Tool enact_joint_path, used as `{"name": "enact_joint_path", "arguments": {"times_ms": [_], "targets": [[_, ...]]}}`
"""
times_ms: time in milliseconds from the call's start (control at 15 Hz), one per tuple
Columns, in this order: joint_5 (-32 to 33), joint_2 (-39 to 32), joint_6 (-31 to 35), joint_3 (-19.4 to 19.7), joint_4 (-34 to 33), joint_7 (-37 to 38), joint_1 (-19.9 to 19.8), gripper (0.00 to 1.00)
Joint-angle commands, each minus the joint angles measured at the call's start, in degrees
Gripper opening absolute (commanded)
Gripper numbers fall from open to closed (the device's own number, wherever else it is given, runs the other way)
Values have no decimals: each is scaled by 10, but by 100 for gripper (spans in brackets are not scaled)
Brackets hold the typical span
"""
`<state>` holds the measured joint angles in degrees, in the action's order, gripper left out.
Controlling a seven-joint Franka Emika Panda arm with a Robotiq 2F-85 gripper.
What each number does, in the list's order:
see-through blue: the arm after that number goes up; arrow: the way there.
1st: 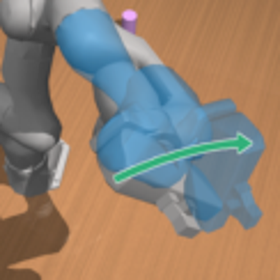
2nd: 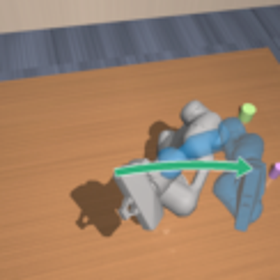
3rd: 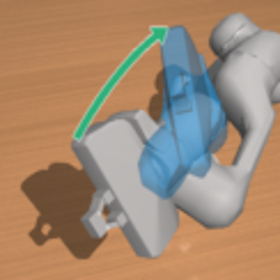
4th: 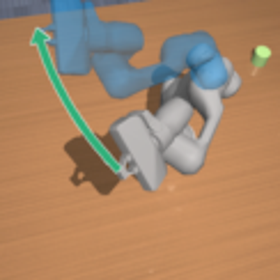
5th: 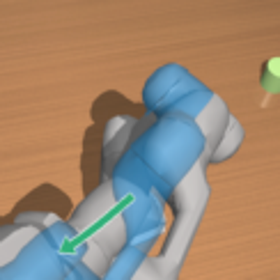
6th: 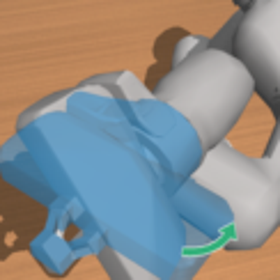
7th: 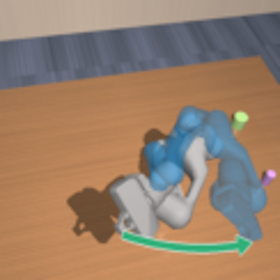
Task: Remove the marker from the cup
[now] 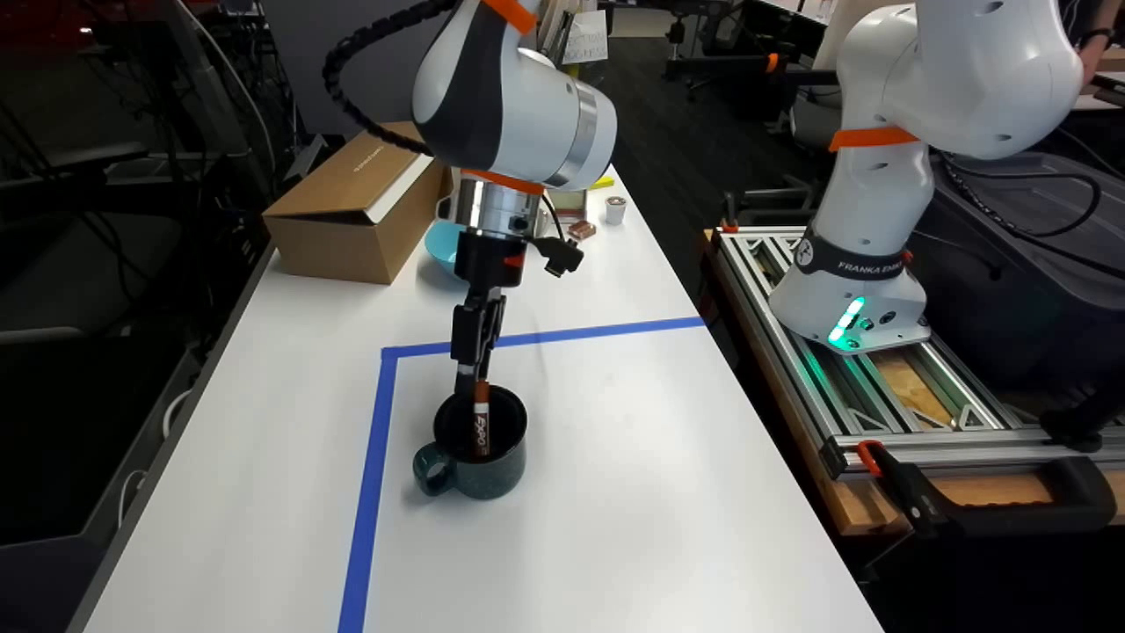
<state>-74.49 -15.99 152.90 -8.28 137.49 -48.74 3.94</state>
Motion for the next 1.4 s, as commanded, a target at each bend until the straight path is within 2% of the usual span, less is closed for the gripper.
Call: {"name": "enact_joint_path", "arguments": {"times_ms": [0, 67, 200, 467, 533, 600, 667, 733, 800, 1000, 1200, 1333], "targets": [[-26, -3, 13, -7, -7, -18, 2, 53], [-27, -4, 13, -8, -8, -18, 2, 58], [-27, -5, 14, -9, -8, -18, 2, 62], [-28, -6, 15, -12, -7, -19, 3, 50], [-28, -7, 16, -13, -7, -19, 3, 39], [-29, -7, 17, -13, -7, -19, 2, 34], [-30, -7, 18, -14, -7, -20, 2, 41], [-31, -8, 20, -14, -8, -21, 2, 35], [-31, -7, 20, -14, -7, -21, 2, 43], [-35, -4, 21, -17, -5, -26, 2, 48], [-40, -1, 23, -19, -1, -31, 3, 43], [-44, 2, 25, -20, 0, -35, 3, 45]]}}
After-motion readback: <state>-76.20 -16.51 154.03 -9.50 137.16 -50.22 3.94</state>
